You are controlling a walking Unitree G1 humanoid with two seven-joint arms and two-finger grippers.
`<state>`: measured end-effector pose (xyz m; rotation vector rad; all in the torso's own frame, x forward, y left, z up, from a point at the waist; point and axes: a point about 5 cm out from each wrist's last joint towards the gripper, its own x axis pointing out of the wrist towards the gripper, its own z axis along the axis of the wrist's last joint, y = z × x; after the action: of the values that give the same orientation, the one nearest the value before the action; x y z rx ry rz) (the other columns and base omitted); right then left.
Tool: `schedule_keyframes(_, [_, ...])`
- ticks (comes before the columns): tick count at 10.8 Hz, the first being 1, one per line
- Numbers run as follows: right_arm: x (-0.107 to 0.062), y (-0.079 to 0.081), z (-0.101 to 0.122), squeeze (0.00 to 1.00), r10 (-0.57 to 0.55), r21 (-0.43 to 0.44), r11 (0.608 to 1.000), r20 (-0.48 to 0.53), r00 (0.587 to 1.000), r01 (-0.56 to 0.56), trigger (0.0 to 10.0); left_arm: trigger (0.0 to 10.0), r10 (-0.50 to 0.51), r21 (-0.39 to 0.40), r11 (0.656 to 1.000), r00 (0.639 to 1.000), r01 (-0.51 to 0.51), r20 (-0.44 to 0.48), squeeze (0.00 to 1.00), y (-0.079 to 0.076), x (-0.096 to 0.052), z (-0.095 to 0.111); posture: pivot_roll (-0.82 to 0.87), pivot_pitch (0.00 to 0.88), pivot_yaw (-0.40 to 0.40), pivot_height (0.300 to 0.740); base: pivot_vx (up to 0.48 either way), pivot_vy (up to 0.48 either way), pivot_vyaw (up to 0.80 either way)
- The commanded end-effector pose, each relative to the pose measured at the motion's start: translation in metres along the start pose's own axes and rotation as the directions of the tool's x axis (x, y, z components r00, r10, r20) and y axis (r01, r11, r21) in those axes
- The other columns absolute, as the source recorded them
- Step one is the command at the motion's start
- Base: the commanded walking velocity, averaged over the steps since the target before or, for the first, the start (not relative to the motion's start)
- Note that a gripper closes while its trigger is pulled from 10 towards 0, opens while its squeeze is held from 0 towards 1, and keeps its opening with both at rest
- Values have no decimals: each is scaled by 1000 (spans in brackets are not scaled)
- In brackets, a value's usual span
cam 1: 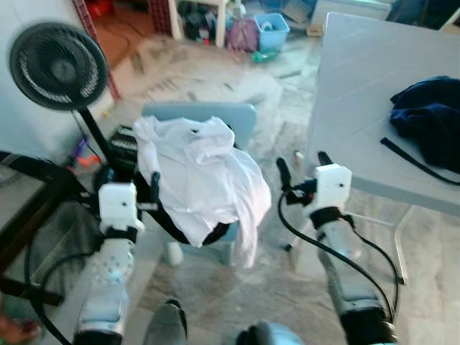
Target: Hang hanger
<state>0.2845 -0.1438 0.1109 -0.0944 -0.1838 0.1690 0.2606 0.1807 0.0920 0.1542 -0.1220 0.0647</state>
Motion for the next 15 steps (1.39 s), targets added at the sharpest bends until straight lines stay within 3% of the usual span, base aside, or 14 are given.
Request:
schedule_keyframes(1, [1,-7,7,0,-13,-18,1000,29,999,13,10000,10000,4,-1,1000,1000,-4,-2,0,1,0,1,17,135,-68,740,259,0,0])
schedule_keyframes(3, [2,-12,6,0,-29,-26,999,25,999,29,10000,10000,0,-4,1000,1000,0,-1,0,-1,0,1,19,136,-70,740,321,0,0])
schedule_keyframes(10, [4,-9,6,0,-24,-30,999,27,999,25,10000,10000,-30,1,1000,1000,30,-10,0,-4,1,-1,20,134,-63,740,358,0,0])
schedule_keyframes(12, [3,-10,7,0,-18,-39,999,31,999,19,10000,10000,-36,-13,999,998,35,-57,0,-9,3,-9,21,143,-68,740,137,0,0])
schedule_keyframes(14, [1,-10,11,0,10,-52,999,33,999,-8,10000,10000,-36,-60,998,992,29,-118,0,-10,11,-17,5,168,-93,740,0,0,0])
schedule_keyframes(15, [-5,-13,11,0,31,-70,997,19,999,-30,10000,10000,15,-152,988,985,-42,-174,0,-6,19,-26,-17,184,-115,740,0,0,0])
